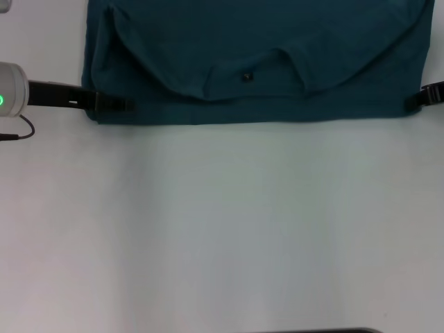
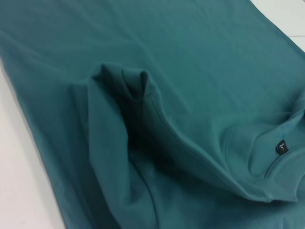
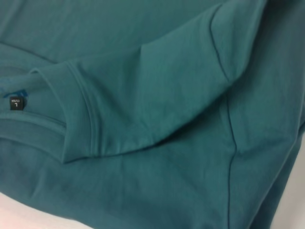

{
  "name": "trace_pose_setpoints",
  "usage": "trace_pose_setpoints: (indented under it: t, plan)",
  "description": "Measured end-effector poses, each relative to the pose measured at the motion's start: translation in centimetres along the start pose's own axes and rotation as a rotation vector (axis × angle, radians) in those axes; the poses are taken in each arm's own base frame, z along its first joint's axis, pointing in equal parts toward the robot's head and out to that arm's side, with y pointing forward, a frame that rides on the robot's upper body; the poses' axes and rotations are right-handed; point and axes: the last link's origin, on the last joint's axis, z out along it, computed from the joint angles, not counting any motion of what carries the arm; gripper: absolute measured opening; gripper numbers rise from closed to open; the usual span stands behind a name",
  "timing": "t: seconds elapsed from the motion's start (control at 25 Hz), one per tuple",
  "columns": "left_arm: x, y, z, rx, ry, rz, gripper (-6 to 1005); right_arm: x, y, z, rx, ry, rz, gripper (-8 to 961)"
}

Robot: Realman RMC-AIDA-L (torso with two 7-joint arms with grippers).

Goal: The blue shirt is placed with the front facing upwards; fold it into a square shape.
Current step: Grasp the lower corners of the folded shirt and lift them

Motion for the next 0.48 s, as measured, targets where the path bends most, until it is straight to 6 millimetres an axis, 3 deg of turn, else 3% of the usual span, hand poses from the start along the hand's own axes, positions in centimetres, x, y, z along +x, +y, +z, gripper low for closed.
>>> trace_pose_setpoints:
  t: [0.2, 0.48]
  plan:
    - [0.3, 0.0, 0.0, 0.005, 0.012, 0.009, 800, -0.2, -0.3, -0.3, 0.01, -0.012, 0.0, 55]
    - [1.1, -0.1, 0.6, 0.038, 0.055, 0.022, 799, -0.3, -0.4, -0.5, 0.01, -0.011, 0.006, 40]
